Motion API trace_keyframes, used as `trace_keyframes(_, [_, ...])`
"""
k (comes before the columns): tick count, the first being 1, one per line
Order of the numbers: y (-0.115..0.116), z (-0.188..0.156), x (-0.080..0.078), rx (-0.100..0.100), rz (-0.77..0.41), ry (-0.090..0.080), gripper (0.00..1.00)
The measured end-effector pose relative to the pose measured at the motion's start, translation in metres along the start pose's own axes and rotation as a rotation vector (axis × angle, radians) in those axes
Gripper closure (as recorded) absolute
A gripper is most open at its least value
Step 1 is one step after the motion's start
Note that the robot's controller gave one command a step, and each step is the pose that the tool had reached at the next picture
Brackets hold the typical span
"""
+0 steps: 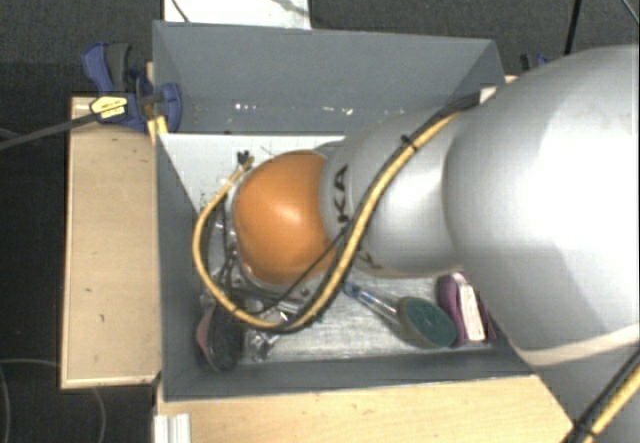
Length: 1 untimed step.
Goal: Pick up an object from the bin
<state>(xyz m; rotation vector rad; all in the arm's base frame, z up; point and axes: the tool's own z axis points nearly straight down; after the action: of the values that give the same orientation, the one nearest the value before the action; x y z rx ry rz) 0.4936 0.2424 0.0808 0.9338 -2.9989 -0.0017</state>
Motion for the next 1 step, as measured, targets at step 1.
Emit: trace_keyframes(1, [-0.0017,-0.0006,-0.0008,0.002,0.008,-0.002,1.0])
